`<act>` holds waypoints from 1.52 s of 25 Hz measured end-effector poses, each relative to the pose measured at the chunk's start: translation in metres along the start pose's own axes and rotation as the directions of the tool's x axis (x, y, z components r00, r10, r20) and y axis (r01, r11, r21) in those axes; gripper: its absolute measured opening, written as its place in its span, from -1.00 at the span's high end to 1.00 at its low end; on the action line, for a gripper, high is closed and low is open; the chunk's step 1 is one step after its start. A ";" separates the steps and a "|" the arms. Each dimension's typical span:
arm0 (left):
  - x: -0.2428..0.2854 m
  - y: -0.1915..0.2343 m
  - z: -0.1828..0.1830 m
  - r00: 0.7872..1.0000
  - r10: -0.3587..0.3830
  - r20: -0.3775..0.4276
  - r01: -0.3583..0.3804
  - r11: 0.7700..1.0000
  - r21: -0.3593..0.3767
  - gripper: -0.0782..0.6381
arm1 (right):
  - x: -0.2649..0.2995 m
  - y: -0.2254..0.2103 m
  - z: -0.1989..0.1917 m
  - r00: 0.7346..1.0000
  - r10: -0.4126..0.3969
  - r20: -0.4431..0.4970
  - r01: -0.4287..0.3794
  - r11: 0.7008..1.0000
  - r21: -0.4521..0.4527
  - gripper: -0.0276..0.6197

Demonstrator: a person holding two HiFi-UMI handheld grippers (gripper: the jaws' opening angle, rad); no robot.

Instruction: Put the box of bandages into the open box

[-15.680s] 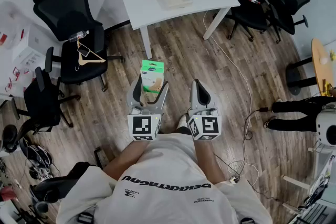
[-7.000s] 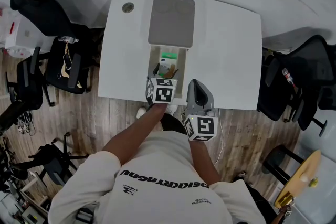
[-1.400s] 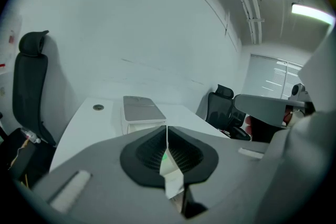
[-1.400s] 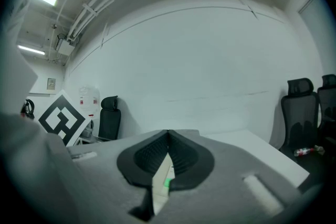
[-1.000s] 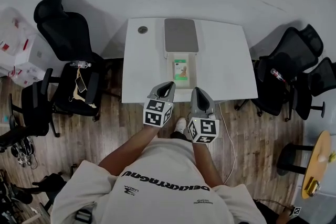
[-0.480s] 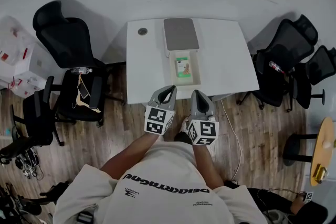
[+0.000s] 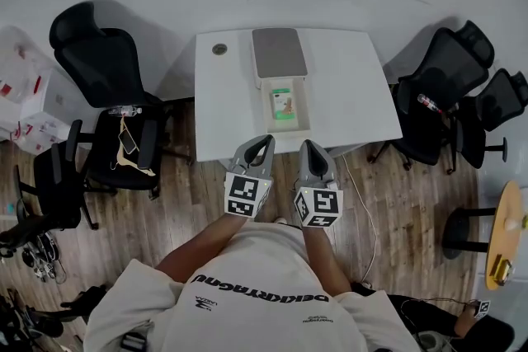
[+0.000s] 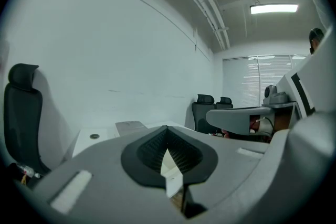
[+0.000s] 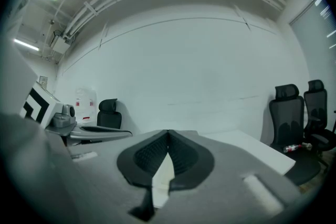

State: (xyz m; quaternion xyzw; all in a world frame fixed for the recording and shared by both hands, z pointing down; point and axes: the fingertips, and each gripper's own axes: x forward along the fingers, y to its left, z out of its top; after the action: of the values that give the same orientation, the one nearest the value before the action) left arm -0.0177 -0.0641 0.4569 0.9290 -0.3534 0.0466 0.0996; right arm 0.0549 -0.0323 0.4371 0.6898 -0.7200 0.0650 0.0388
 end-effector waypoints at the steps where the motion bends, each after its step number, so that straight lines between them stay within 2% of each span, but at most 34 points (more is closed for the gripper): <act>1: -0.001 -0.004 0.001 1.000 0.000 0.003 0.000 1.000 0.004 0.79 | -0.002 -0.001 0.000 1.000 0.004 0.002 -0.004 1.000 0.001 0.92; 9: -0.008 -0.033 0.011 0.999 0.026 0.046 -0.026 1.000 0.015 0.79 | -0.020 -0.012 0.010 0.999 0.042 0.026 -0.042 0.999 0.003 0.92; 15: -0.011 -0.039 0.016 0.997 0.051 0.062 -0.052 0.999 0.012 0.79 | -0.030 -0.016 0.007 0.998 0.054 0.025 -0.055 0.998 0.005 0.92; 38: -0.004 -0.061 0.019 0.995 0.062 0.073 -0.064 0.998 0.017 0.79 | -0.043 -0.035 0.012 0.996 0.074 0.052 -0.074 0.997 0.001 0.92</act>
State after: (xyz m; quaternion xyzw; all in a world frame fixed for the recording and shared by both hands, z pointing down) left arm 0.0200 -0.0206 0.4285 0.9194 -0.3854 0.0194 0.0765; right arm 0.0926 0.0070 0.4200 0.6642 -0.7457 0.0496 0.0165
